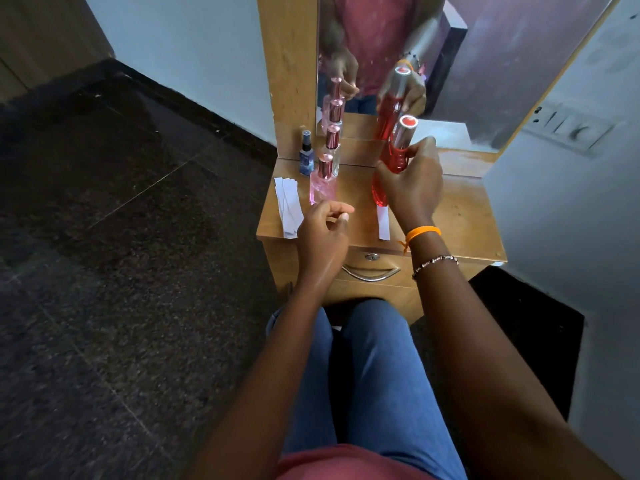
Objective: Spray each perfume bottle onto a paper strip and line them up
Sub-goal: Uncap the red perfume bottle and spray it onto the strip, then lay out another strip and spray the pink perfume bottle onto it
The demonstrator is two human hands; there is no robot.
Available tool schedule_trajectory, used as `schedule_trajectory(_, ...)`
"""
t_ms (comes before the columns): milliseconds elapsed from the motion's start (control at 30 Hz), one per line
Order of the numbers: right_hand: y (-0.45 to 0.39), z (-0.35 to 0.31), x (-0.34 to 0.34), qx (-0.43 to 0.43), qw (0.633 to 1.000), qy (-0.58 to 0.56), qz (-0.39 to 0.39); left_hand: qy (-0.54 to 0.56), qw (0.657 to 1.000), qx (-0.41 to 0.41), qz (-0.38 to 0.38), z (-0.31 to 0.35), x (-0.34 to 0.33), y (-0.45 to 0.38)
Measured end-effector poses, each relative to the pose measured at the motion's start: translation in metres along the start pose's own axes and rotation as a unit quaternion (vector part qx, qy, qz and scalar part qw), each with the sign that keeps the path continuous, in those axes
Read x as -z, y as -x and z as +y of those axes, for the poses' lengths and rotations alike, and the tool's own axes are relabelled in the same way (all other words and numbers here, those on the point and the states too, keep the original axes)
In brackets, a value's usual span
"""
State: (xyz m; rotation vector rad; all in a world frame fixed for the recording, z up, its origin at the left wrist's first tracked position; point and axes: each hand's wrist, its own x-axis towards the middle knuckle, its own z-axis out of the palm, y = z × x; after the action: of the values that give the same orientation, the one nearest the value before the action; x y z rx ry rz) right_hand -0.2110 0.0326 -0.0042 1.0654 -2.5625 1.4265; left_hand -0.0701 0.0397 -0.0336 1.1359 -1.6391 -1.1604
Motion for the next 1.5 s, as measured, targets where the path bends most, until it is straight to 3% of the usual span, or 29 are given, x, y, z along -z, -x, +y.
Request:
schedule_trajectory(267, 0.004, 0.008, -0.009, 0.004, 0.999, 0.046, -0.002, 0.001, 1.000, 0.001, 0.000, -0.005, 0.000, 0.000)
schedule_trajectory(333, 0.014, 0.007, -0.005, 0.016, 0.998, 0.047, 0.043, 0.006, 1.000, 0.001, 0.007, -0.005, 0.000, 0.000)
schedule_trajectory(433, 0.037, 0.000, -0.001, 0.109, 0.985, -0.073, 0.107, 0.017, 0.999, 0.010, 0.032, -0.007, 0.003, -0.002)
schedule_trajectory(567, 0.056, -0.011, -0.014, 0.144, 0.970, -0.164, -0.103, 0.027, 0.997, 0.026, 0.061, -0.011, 0.011, -0.006)
schedule_trajectory(667, 0.054, -0.015, -0.028, 0.133, 0.966, -0.130, -0.182, 0.021, 0.996, 0.028, 0.086, -0.012, 0.019, -0.007)
schedule_trajectory(1200, 0.054, -0.009, -0.020, 0.085, 0.986, -0.056, -0.130, 0.019, 0.997, 0.041, 0.067, -0.003, 0.022, 0.000)
schedule_trajectory(1333, 0.086, -0.010, -0.008, 0.167, 0.984, -0.051, -0.022, -0.029, 0.994, 0.036, 0.096, -0.002, 0.037, -0.006)
schedule_trajectory(1400, 0.102, -0.010, -0.012, 0.167, 0.983, -0.064, -0.051, -0.101, 0.988, 0.030, 0.115, -0.005, 0.045, -0.010)
schedule_trajectory(1500, 0.107, -0.015, -0.026, 0.090, 0.981, -0.076, -0.154, -0.202, 0.973, 0.049, 0.100, -0.015, 0.053, -0.013)
